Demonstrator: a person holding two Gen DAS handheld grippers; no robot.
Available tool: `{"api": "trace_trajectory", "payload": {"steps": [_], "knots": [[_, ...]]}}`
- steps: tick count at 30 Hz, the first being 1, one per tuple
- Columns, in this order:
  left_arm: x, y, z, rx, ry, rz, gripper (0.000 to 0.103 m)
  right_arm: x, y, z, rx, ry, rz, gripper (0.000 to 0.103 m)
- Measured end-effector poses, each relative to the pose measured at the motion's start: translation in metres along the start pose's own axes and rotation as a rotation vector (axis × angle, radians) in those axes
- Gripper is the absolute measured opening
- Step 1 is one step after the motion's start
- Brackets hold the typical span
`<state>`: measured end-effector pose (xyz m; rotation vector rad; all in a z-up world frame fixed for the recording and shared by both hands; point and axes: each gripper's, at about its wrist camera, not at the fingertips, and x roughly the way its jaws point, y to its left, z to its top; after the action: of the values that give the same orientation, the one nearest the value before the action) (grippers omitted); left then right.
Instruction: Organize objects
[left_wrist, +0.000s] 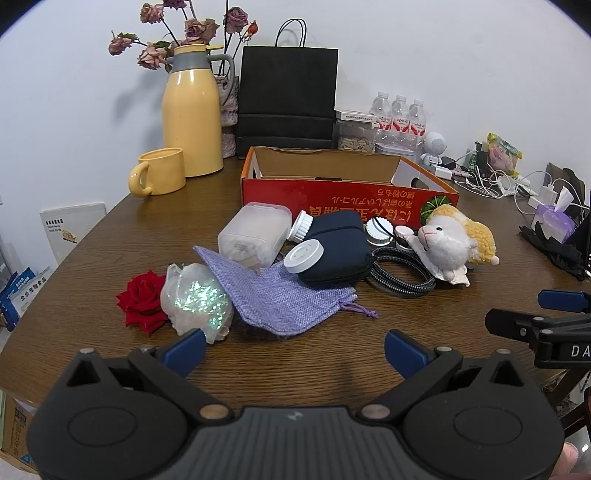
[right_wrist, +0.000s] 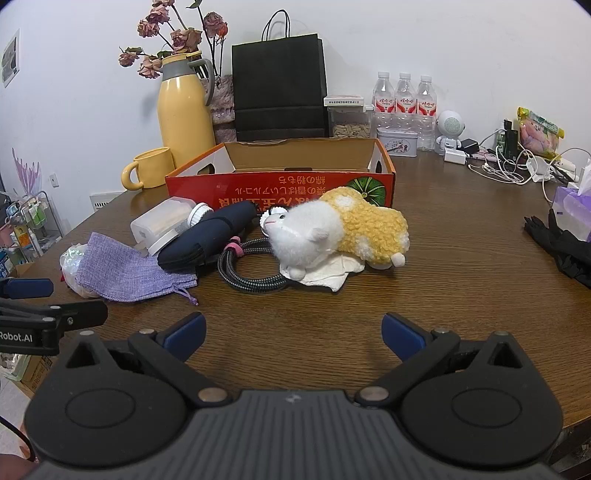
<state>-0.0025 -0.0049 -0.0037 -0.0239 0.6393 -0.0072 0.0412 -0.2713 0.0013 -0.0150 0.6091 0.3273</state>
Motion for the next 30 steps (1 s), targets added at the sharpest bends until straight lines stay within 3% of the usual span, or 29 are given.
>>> {"api": "trace_trajectory", "payload": {"steps": [30], "knots": [[0.0016,0.0015,0.0001,-0.004,0.005,-0.004,0.103,-0.0004,0.0001,0.0002,0.001,0.002,0.001,0.103]]}}
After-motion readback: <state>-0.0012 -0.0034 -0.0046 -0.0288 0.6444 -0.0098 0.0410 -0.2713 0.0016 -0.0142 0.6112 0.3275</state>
